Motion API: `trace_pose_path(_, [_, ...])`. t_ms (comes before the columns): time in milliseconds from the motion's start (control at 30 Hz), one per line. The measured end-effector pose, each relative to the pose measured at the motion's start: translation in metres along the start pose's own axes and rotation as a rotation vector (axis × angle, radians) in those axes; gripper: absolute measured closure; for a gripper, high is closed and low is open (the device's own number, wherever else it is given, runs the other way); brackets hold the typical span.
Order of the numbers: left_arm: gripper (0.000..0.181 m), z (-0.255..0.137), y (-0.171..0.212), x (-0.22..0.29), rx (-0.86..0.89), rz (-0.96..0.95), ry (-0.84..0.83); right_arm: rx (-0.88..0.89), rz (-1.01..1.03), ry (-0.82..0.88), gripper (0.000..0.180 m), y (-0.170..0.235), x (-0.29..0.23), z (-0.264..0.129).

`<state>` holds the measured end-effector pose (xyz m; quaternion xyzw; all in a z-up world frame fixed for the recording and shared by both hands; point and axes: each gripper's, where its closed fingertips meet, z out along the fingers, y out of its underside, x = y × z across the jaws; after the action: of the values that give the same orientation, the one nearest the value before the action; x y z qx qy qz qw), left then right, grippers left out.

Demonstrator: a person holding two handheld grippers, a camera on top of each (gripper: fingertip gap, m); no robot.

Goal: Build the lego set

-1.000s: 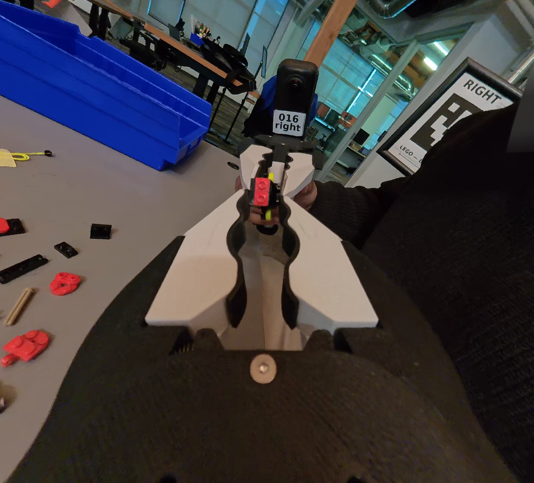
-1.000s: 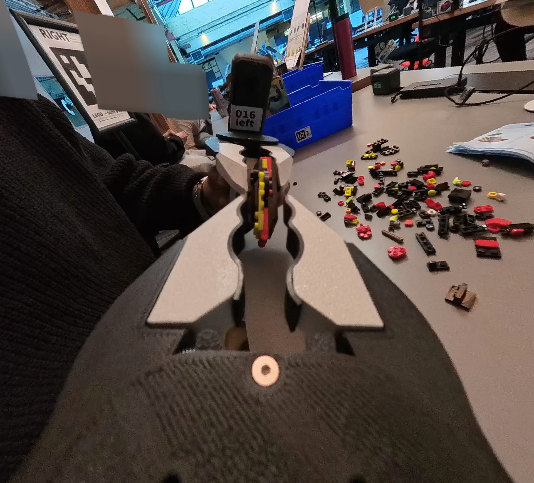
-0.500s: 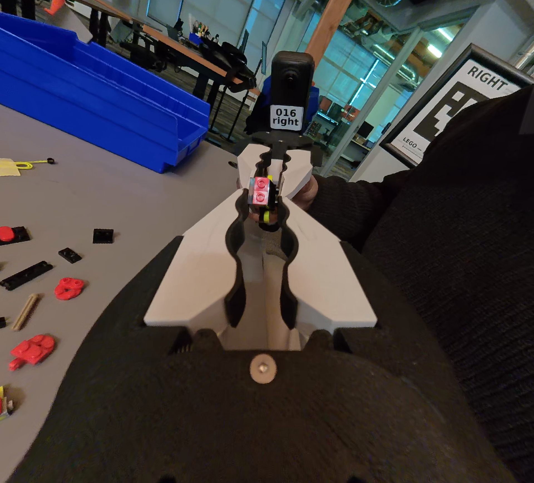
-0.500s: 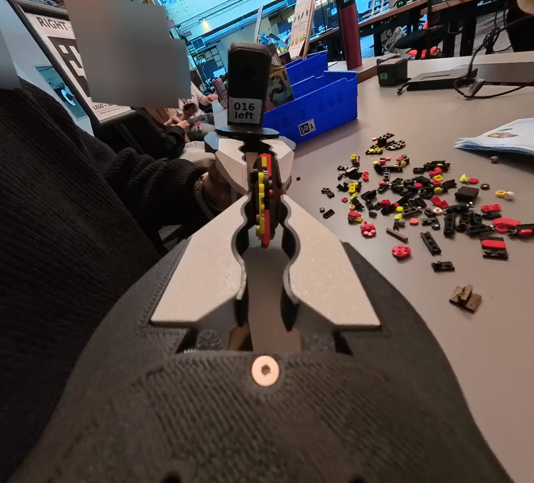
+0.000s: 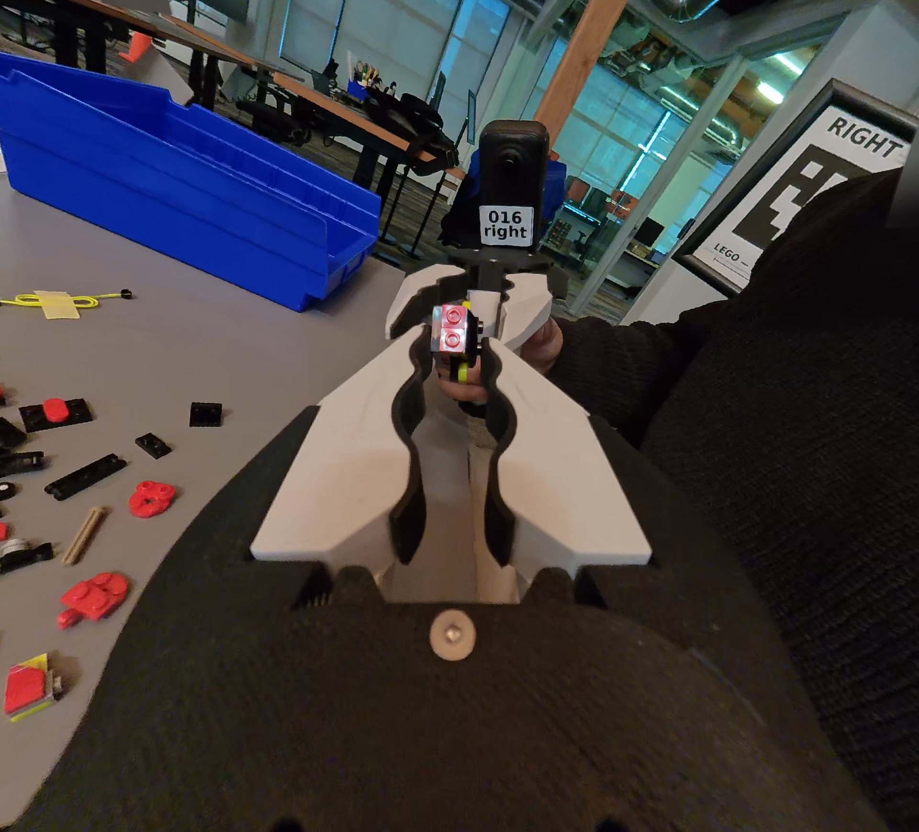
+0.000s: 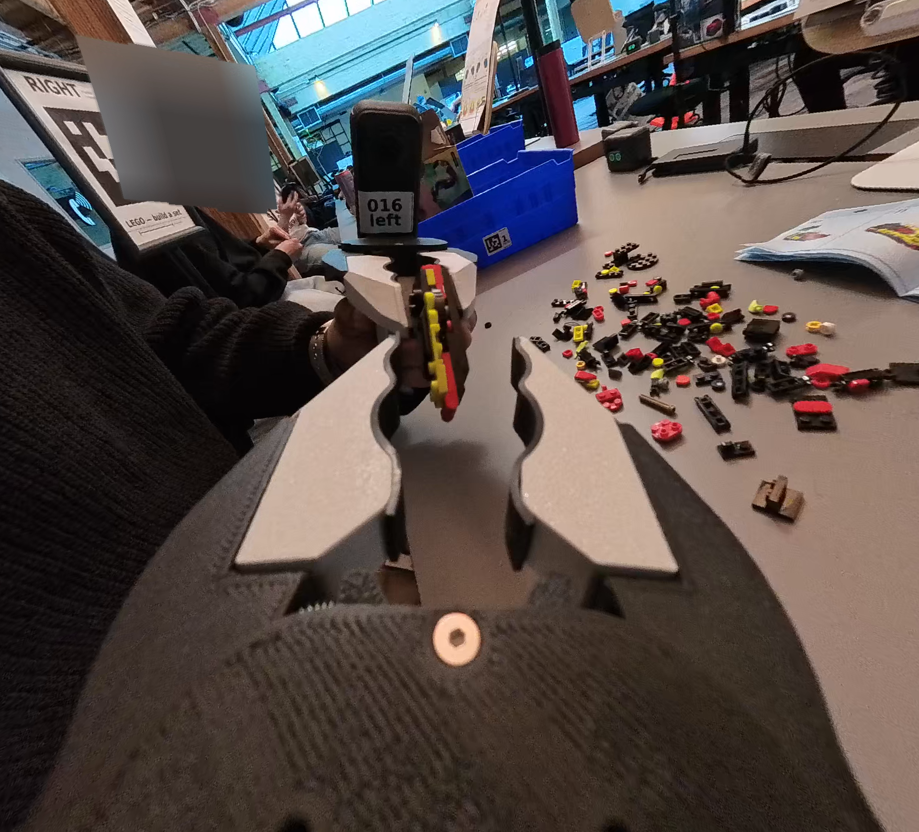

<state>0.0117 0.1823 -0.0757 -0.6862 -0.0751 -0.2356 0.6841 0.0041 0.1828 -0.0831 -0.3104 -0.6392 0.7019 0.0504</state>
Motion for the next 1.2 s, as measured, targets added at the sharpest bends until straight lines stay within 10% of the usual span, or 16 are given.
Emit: trace_pose_path(1200, [0.162, 0.0, 0.048, -0.008, -0.279, -0.018, 0.034, -0.232, -0.148, -0.059, 0.165, 0.03, -0.005, -0.008])
